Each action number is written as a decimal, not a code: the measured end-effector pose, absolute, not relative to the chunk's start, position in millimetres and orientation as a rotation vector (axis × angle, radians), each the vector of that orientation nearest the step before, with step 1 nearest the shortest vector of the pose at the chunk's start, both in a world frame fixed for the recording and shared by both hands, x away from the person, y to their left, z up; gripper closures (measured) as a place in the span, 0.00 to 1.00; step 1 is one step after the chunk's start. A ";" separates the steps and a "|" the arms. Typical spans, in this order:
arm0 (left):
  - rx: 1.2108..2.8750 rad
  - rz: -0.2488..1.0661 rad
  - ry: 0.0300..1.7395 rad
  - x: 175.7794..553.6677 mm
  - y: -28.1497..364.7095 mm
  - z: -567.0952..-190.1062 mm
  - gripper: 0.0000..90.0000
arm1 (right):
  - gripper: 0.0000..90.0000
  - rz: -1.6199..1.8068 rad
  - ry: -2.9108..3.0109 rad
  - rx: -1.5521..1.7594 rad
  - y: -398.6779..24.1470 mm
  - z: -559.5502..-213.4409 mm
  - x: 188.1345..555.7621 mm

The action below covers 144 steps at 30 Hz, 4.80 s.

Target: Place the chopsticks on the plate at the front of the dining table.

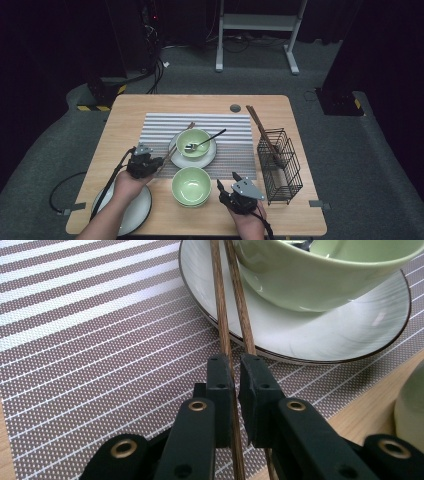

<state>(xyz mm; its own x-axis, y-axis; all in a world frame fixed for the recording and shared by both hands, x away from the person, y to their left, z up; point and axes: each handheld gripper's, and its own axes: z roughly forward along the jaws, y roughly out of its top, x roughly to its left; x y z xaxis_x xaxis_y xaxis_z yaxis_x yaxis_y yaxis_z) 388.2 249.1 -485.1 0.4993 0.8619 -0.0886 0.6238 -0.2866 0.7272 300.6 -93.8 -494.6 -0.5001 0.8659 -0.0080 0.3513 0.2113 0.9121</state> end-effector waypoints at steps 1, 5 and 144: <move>2.014 0.421 1.212 387.6 248.9 -484.5 0.92 | 0.44 1.260 1.958 1.123 -93.8 -494.6 300.6; 1.995 0.420 1.201 385.8 248.5 -481.4 0.92 | 0.44 1.261 1.960 1.127 -93.5 -495.1 300.5; 2.112 0.392 1.141 368.5 220.9 -493.1 0.91 | 0.45 1.258 1.940 1.158 -98.2 -493.9 301.9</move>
